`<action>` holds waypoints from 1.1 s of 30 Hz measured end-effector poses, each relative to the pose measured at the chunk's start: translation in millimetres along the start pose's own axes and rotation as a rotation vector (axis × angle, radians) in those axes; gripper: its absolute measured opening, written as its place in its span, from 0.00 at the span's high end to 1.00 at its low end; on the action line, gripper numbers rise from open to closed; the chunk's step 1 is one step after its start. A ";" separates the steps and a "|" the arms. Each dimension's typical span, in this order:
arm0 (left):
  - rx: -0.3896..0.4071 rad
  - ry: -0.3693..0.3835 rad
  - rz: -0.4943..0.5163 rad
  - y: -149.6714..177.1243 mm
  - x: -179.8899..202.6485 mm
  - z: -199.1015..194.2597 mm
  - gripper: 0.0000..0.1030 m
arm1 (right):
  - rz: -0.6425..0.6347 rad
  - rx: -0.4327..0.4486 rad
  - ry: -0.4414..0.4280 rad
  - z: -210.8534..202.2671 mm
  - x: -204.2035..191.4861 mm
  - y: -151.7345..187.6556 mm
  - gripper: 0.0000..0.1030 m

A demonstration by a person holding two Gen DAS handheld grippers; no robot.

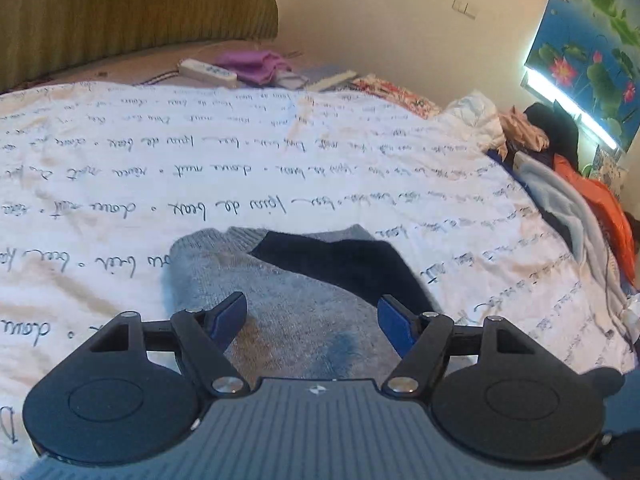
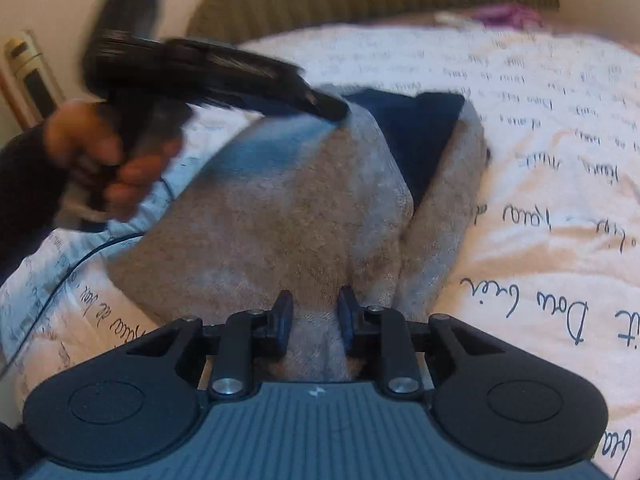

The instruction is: Fold small clothes

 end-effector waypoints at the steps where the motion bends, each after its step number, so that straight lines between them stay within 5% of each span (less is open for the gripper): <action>1: -0.029 -0.014 0.032 8.1 -0.6 15.9 0.26 | 0.020 0.000 -0.002 -4.6 0.7 1.9 0.78; 5: -0.009 -0.023 0.103 22.3 3.1 34.0 0.21 | 0.101 -0.044 -0.021 -9.2 10.9 -24.5 0.77; 10: 0.038 -0.001 0.100 3.3 9.4 9.9 0.27 | 0.355 0.196 -0.039 -14.7 68.0 -103.3 0.70; 13: 0.038 -0.013 0.132 -1.6 9.3 14.2 0.26 | 0.503 0.206 -0.044 24.8 100.9 -128.7 0.58; 15: -0.018 -0.043 0.121 3.8 4.0 32.8 0.26 | 0.572 0.141 -0.067 61.4 113.9 -129.5 0.58; 18: -0.040 -0.040 0.099 14.2 -8.2 58.3 0.24 | 0.558 0.003 0.056 109.6 133.7 -101.9 0.67; 21: -0.022 -0.043 0.103 16.3 -10.7 67.4 0.23 | 0.665 0.060 0.018 102.1 145.4 -92.9 0.69; 26: 0.042 -0.082 0.107 9.7 -6.6 43.2 0.28 | 0.572 0.126 0.039 46.6 128.4 -97.8 0.63; 30: 0.124 -0.085 -0.030 5.6 -28.5 0.2 0.17 | 0.506 0.106 0.104 31.9 143.7 -89.0 0.54; 33: 0.082 -0.127 -0.219 8.7 -62.7 0.4 0.17 | 0.510 0.038 0.105 47.5 149.3 -81.0 0.54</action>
Point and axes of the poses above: each gripper's, at about its wrist camera, not at the fingertips, and z roughly the way its jaws point, x to its right, y to its underside, the point moved 4 cm from there along z, roughly the way its jaws point, and after that the axes turned 14 degrees about x, right-handed, at the moved point
